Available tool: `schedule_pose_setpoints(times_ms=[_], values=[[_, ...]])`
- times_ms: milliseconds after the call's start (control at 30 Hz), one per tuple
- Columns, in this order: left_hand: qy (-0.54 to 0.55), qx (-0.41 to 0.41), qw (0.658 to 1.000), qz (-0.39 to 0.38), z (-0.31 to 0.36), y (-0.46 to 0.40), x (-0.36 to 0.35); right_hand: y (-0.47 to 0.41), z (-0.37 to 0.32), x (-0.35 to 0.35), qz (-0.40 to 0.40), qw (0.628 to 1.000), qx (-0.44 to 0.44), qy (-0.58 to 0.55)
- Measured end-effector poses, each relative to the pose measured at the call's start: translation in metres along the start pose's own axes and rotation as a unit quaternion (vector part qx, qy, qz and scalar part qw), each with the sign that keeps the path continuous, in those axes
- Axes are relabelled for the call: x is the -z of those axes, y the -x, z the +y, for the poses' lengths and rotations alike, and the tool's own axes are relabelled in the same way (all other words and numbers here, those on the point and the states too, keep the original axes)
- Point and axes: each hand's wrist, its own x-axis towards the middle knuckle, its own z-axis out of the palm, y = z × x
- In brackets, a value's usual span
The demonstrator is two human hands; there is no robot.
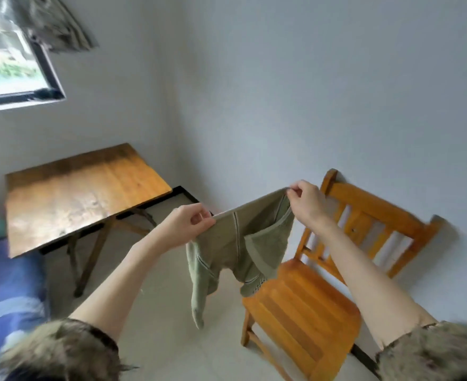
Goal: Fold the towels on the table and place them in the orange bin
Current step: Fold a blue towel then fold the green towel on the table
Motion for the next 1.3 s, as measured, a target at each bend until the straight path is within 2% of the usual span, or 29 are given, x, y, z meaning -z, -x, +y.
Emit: schedule_pose_setpoints(times_ms=[100,200,333,500,667,867,1100,1300], values=[[-0.032,0.049,0.998,0.024,-0.059,0.015,0.047,-0.03,-0.049,-0.058,-0.026,0.999,0.035,-0.025],[-0.048,0.092,0.993,0.055,-0.111,0.026,0.085,-0.055,-0.086,-0.102,-0.016,0.997,0.074,-0.014],[-0.055,0.145,0.979,0.133,-0.176,0.026,0.133,-0.094,-0.131,-0.165,-0.028,0.99,0.137,0.008],[-0.057,0.196,0.957,0.206,-0.243,0.004,0.184,-0.152,-0.174,-0.248,-0.112,0.979,0.169,0.019],[-0.06,0.255,0.937,0.229,-0.296,-0.021,0.223,-0.209,-0.201,-0.322,-0.184,0.965,0.182,0.038],[-0.061,0.334,0.905,0.257,-0.359,-0.043,0.256,-0.263,-0.235,-0.399,-0.207,0.969,0.135,-0.003],[-0.044,0.328,0.923,0.199,-0.448,-0.082,0.293,-0.318,-0.275,-0.488,-0.194,0.973,0.117,-0.052],[-0.052,0.34,0.915,0.209,-0.528,-0.124,0.339,-0.358,-0.305,-0.564,-0.176,0.975,0.136,-0.01]])
